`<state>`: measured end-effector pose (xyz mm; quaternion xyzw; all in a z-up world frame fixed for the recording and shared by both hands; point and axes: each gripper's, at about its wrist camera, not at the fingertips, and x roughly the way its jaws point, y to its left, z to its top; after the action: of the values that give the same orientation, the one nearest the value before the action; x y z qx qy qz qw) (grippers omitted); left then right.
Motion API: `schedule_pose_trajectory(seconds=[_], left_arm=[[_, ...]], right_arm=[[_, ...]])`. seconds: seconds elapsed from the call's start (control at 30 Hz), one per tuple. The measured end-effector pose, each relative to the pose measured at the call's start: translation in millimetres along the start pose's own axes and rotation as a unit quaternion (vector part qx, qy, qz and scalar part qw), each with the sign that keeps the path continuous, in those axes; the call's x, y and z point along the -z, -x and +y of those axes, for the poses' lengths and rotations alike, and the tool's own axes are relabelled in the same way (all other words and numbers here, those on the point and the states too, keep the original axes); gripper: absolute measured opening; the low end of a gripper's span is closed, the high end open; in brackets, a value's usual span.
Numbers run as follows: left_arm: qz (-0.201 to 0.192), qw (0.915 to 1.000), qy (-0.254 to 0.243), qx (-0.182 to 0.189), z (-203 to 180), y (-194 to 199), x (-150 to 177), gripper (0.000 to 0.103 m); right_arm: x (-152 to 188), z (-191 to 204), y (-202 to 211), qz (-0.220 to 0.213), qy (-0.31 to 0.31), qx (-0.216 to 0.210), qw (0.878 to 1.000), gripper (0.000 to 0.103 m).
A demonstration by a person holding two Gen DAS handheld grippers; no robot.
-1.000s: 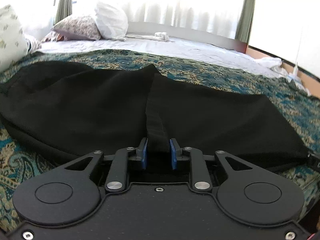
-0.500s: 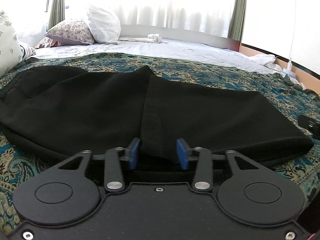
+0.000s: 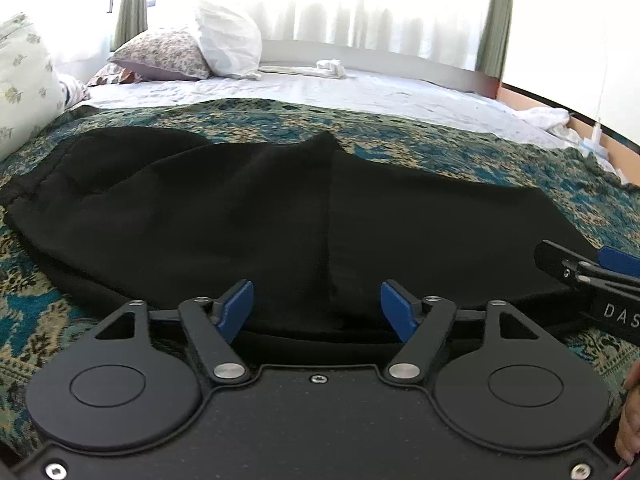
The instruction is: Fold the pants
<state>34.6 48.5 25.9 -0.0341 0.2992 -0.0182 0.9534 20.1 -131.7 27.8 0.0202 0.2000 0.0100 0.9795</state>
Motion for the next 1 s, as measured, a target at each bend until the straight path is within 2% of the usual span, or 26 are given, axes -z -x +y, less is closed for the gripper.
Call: schedule_pose_trajectory(seconds=[0.1,0.33,0.47,0.53,0.57,0.7,1.0], left_arm=[[-0.005,1.0000,0.008,-0.002,12.0,2.0,-1.7,0.082],[-0.019,0.9986,0.014,-0.046,42.2,7.7,-9.3,0.087],[-0.033,0.9966,0.026,-0.071,68.4,12.6,-14.0,0.090],[-0.038,0.9949,0.030,-0.089,82.5,12.4,-16.9,0.093],[-0.041,0.9937,0.032,-0.100,91.0,11.8,-18.9,0.094],[-0.055,0.9866,0.052,-0.145,124.0,8.8,-26.4,0.100],[-0.048,0.9624,0.136,-0.230,197.0,-15.6,-41.4,0.101]], right_arm=[[-3.1,18.4,-3.5,-0.001,0.006,-0.016,1.000,0.099],[-8.5,68.7,-25.1,0.014,0.002,-0.052,0.999,0.097],[-7.2,96.1,-40.5,0.046,0.018,-0.060,0.997,0.096],[-2.0,113.6,-55.0,0.099,0.058,-0.076,0.991,0.094],[1.4,120.9,-56.5,0.097,0.079,-0.076,0.989,0.094],[6.8,133.7,-54.4,0.089,0.113,-0.077,0.987,0.094],[9.6,131.7,-50.3,0.084,0.105,-0.078,0.988,0.096]])
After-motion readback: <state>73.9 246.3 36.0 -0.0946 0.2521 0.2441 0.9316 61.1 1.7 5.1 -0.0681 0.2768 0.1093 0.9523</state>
